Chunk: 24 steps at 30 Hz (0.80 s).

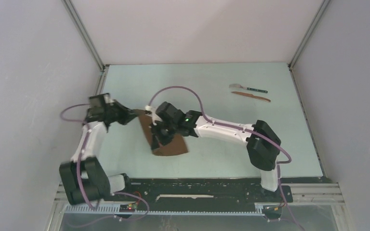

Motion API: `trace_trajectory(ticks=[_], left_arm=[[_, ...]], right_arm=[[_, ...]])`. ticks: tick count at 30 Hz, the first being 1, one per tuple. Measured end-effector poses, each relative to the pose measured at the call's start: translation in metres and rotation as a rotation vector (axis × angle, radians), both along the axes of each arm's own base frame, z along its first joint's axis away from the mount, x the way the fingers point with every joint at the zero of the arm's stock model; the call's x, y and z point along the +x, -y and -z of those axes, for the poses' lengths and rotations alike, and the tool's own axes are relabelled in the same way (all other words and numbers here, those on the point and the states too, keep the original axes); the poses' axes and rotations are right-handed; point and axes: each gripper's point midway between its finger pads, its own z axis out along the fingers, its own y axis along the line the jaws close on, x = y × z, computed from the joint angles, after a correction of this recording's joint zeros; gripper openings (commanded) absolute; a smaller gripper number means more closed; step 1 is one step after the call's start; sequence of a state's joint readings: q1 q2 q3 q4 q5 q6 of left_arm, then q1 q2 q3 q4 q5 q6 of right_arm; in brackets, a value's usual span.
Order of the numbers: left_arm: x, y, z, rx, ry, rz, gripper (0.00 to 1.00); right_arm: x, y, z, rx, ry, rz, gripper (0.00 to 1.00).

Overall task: Fold the napkin into a case and place the utensils inside
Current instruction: Turn over the upper triangle folded napkin at the center of the board.

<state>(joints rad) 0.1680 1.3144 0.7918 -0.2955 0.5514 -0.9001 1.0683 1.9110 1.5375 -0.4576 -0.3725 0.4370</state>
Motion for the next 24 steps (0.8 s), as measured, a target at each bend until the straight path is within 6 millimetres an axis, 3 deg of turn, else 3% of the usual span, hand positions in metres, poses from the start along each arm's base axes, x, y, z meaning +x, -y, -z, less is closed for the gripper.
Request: trace_trajectory(ticks=[2,5,8,10,11,13,14,18,21,24], left_arm=[[-0.014,-0.042,-0.037,0.091,0.052,-0.092,0.00],[-0.038,-0.085,-0.098,0.259,0.132,-0.206,0.00],[-0.051,-0.090,-0.147,0.373,0.227,-0.220,0.00],[-0.053,-0.083,-0.164,0.424,0.265,-0.199,0.00],[-0.050,-0.077,-0.163,0.437,0.265,-0.177,0.00],[-0.039,-0.060,-0.145,0.442,0.228,-0.104,0.00],[-0.029,-0.049,-0.125,0.437,0.184,-0.060,0.00],[0.010,-0.015,-0.026,0.430,-0.045,0.075,0.00],[0.028,0.018,0.059,0.445,-0.211,0.179,0.00],[0.042,0.051,0.096,0.443,-0.259,0.243,0.00]], right_arm=[[-0.011,-0.036,-0.035,0.128,0.009,-0.054,0.00],[-0.034,-0.082,-0.095,0.351,-0.024,-0.146,0.00],[-0.054,-0.097,-0.134,0.511,-0.094,-0.214,0.00],[-0.057,-0.097,-0.140,0.583,-0.145,-0.239,0.00],[-0.055,-0.094,-0.135,0.598,-0.173,-0.239,0.00],[-0.045,-0.083,-0.112,0.595,-0.231,-0.217,0.00],[-0.036,-0.074,-0.093,0.579,-0.268,-0.191,0.00],[0.005,-0.028,-0.006,0.486,-0.368,-0.039,0.00],[0.027,0.020,0.056,0.383,-0.429,0.080,0.00],[0.043,0.058,0.090,0.317,-0.436,0.133,0.00]])
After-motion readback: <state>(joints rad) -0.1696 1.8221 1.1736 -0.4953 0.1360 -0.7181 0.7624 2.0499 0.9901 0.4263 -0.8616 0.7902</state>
